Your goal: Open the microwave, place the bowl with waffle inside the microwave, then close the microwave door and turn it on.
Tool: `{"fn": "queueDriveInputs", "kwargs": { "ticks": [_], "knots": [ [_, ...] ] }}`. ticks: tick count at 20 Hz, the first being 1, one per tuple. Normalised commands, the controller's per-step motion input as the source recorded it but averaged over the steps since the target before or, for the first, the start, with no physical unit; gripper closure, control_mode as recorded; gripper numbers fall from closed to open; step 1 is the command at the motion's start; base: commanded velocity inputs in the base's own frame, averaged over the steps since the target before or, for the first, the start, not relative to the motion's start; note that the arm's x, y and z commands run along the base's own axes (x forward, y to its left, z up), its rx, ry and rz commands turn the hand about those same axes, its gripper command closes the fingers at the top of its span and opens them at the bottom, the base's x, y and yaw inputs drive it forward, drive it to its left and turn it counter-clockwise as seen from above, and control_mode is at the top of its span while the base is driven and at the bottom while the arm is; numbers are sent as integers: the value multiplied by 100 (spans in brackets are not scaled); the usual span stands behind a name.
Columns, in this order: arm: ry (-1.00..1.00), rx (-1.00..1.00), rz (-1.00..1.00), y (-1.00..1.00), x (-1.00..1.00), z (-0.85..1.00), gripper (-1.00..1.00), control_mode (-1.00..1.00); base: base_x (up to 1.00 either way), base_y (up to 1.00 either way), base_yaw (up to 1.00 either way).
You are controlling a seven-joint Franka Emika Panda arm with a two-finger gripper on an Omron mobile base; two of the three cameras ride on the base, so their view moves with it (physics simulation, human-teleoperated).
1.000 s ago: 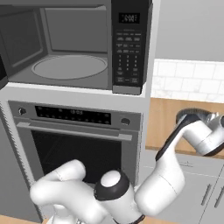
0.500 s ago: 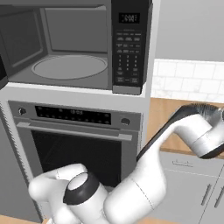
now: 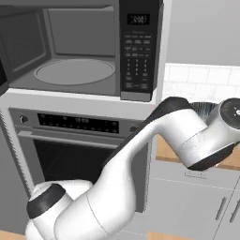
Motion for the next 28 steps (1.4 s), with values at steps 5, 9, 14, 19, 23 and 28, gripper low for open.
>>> {"fn": "queueDriveInputs", "kwargs": {
  "ticks": [5, 9, 14, 19, 23, 28],
  "knots": [
    [0, 0, 0, 78, -85, 44, 100, -100, 0, 0, 0],
    [0, 0, 1, 87, -50, 21, 100, -100, 0, 0, 0],
    [-1, -2, 3, 99, -18, 36, 100, -100, 0, 0, 0],
    [-1, 0, 4, 100, -3, 33, 100, -100, 0, 0, 0],
    [0, 0, 9, 99, -6, 22, 100, -100, 0, 0, 0],
    [1, 0, 9, 100, 0, 36, 100, -100, 0, 0, 0]
  ]
}}
